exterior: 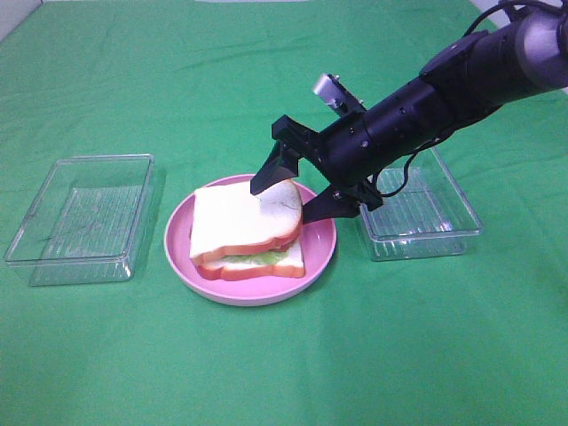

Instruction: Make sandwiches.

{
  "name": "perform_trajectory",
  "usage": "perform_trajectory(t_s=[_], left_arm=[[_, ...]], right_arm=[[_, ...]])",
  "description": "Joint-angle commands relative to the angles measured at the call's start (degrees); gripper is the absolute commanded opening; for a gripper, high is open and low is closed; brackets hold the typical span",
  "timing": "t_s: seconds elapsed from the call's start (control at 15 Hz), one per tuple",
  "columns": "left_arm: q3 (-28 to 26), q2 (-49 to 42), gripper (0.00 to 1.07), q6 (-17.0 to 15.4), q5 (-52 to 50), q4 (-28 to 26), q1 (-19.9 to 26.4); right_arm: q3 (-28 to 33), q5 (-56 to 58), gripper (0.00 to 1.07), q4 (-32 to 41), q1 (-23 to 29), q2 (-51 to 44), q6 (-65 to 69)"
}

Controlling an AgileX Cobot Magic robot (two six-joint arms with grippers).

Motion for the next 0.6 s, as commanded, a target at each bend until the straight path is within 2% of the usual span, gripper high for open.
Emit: perform_trajectory(t_s=[0.07,0.33,0.6], left_arm=[[0.11,-1.03,0.98,-0.40,-0.86,-0.52,0.29],[0.11,-1.03,0.98,-0.40,-0.86,-0.52,0.29],[0.11,-1.03,0.98,-0.40,-0.86,-0.52,0.29]], right_arm=[[-0.23,0.17,0.83,-8.94,0.00,-3.32,5.10],[-0.92,0.00,0.91,-24.87,0.00,-10.08,17.02],[-3.55,5.33,0.92,-49.27,-1.49,-16.84,33.35]])
